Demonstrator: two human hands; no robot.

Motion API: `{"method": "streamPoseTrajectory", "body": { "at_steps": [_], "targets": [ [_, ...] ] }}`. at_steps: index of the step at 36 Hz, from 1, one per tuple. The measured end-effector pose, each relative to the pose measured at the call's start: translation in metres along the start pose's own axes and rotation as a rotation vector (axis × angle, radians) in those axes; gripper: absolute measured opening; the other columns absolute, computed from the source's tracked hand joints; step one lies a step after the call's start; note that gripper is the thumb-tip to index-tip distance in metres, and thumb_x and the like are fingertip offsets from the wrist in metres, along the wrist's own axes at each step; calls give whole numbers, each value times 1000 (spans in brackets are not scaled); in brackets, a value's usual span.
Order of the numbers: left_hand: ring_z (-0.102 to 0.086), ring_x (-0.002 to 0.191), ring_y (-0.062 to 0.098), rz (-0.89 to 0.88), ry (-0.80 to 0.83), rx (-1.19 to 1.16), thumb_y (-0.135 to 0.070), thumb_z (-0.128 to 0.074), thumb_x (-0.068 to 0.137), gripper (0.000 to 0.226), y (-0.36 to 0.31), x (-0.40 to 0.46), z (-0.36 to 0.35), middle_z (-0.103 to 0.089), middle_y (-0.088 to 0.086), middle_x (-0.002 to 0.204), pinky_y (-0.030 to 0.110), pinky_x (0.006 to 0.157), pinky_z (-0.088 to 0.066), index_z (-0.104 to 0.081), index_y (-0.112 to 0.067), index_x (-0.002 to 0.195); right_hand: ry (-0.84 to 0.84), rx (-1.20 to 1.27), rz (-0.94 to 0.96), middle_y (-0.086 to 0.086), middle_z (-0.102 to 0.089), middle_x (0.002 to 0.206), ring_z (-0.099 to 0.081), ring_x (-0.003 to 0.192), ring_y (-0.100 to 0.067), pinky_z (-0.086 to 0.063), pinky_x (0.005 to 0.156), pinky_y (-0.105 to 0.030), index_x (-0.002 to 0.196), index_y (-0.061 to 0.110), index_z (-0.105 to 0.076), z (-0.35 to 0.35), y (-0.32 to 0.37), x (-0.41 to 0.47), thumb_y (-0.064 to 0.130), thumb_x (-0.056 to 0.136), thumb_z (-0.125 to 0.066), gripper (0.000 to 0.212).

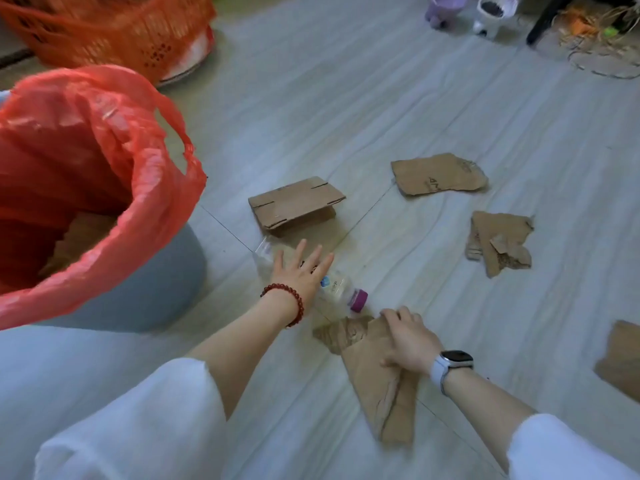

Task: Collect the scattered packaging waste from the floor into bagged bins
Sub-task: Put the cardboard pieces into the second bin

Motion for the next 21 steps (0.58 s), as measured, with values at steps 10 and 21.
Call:
{"method": "streamPoseTrajectory", "body": {
  "at_steps": [10, 21],
  "targets": [
    [-51, 90, 22, 58, -85, -152, -40, -59, 81, 43, 10, -10, -21, -43, 5, 110, 33, 76, -47, -44, -16, 113, -23, 84, 35, -1, -56, 92, -54, 92, -25, -31, 67, -31, 87, 19, -37, 14, -3, 2, 34, 81, -64, 31],
    [-56, 90, 14, 96, -588, -732, -56, -55, 71, 59, 39, -71, 133, -50, -14, 100, 31, 74, -48, -42, -27, 121, -352, 621, 217, -4, -60, 86, -57, 84, -23, -41, 67, -30, 86, 15, -57, 159, 35, -48, 24, 88, -58, 9]
  ]
}}
Point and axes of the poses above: each hand's wrist, its own x-axis towards the middle knuckle, its own z-axis out of the back of the hand, y = z × x, the point moved 3 cm from there along x, towards the middle knuckle
